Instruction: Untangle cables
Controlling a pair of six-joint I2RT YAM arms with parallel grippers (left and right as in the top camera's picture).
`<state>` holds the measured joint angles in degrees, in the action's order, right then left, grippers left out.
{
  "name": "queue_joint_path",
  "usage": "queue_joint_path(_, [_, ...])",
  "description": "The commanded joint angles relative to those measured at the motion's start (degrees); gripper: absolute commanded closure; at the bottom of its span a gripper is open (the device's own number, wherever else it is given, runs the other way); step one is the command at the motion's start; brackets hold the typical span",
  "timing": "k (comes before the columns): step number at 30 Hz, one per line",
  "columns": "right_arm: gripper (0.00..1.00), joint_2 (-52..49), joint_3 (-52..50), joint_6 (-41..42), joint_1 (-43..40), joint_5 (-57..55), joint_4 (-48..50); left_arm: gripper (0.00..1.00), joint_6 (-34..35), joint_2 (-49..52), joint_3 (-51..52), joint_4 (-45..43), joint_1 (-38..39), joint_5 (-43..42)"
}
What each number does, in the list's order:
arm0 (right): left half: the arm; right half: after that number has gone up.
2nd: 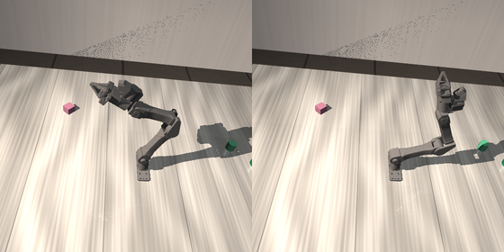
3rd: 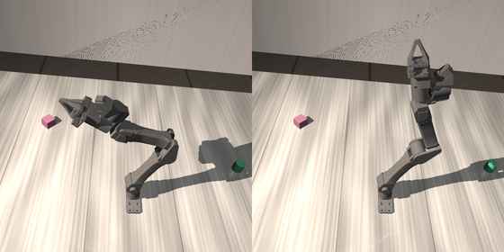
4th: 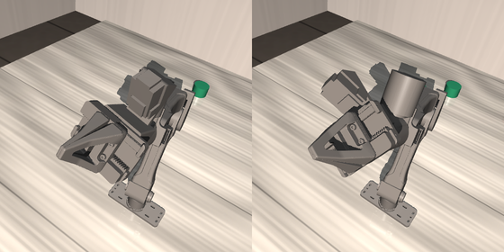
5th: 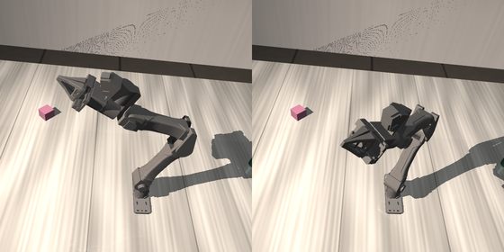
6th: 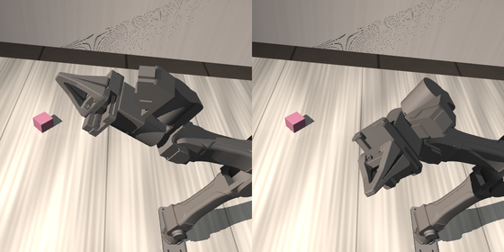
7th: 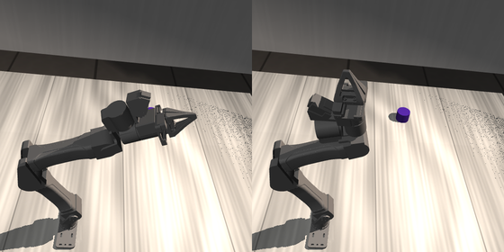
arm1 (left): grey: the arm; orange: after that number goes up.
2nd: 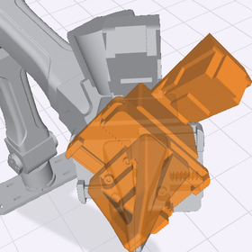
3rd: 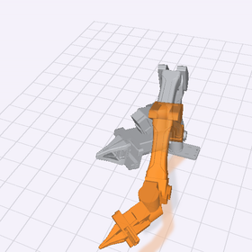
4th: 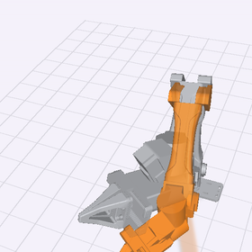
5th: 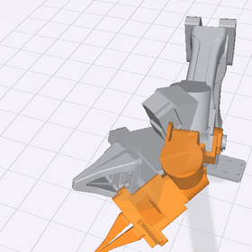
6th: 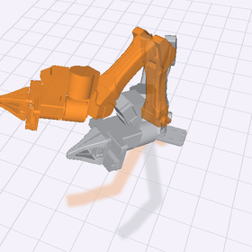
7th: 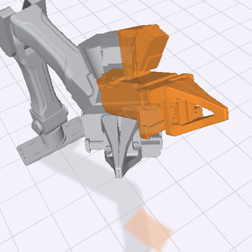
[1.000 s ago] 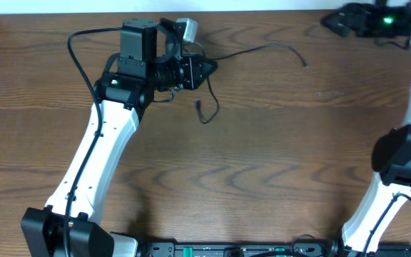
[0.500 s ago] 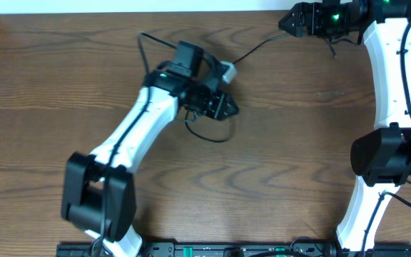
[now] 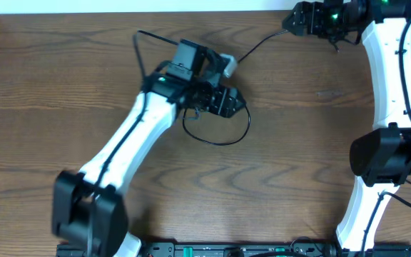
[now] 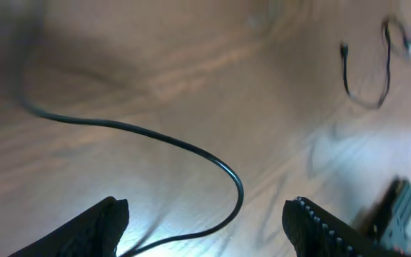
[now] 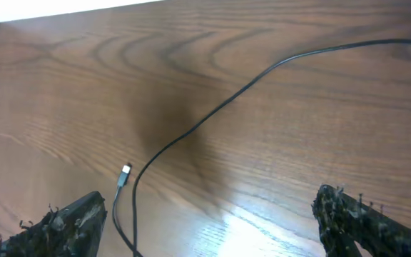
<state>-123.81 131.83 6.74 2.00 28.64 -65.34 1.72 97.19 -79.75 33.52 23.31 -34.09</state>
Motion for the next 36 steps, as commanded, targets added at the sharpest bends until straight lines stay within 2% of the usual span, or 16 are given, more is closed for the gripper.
queue_joint_path(1, [0.11,-2.25,-0.39,-2.60,3.34,2.29,-0.22,0.26,5.03,-7.13,-2.43,-0.20,-2.73,9.09])
queue_joint_path(7, [0.15,-6.47,-0.39,-2.54,9.18,2.58,-0.42,0.26,14.64,-11.45,-2.40,-0.11,-8.59,23.30])
queue_joint_path(9, [0.21,-7.93,-0.39,-2.54,11.08,2.56,-0.57,0.26,16.50,-11.45,-2.36,-0.04,-10.67,23.47])
queue_joint_path(13, [0.39,-10.84,-0.42,-2.56,14.80,1.38,-1.46,0.27,18.14,-11.13,-2.08,1.33,-13.92,23.47])
queue_joint_path(17, [0.49,-13.27,-0.39,-2.56,18.05,-1.18,-2.58,0.28,18.12,-11.08,-2.05,3.41,-15.50,23.78])
queue_joint_path(22, [0.53,-17.18,-0.39,-2.49,21.90,-4.81,-3.74,0.28,18.12,-11.08,-1.57,4.22,-15.69,26.01])
queue_joint_path(25, [0.59,-18.97,-0.39,-2.23,22.95,-5.99,-4.26,0.28,18.12,-11.06,-1.46,4.24,-15.69,26.01])
queue_joint_path(28, [0.72,-19.76,-0.39,-2.05,23.47,-7.02,-4.33,0.28,18.12,-11.04,-1.46,4.22,-15.69,26.03])
queue_joint_path(32, [0.99,-19.54,-0.33,-2.08,23.47,-9.29,-3.80,0.28,18.12,-11.04,-1.46,4.22,-15.69,26.01])
queue_joint_path(36, [0.99,-18.40,0.37,-2.43,22.34,-15.19,-3.67,0.28,18.12,-10.88,-1.46,4.24,-15.69,26.01])
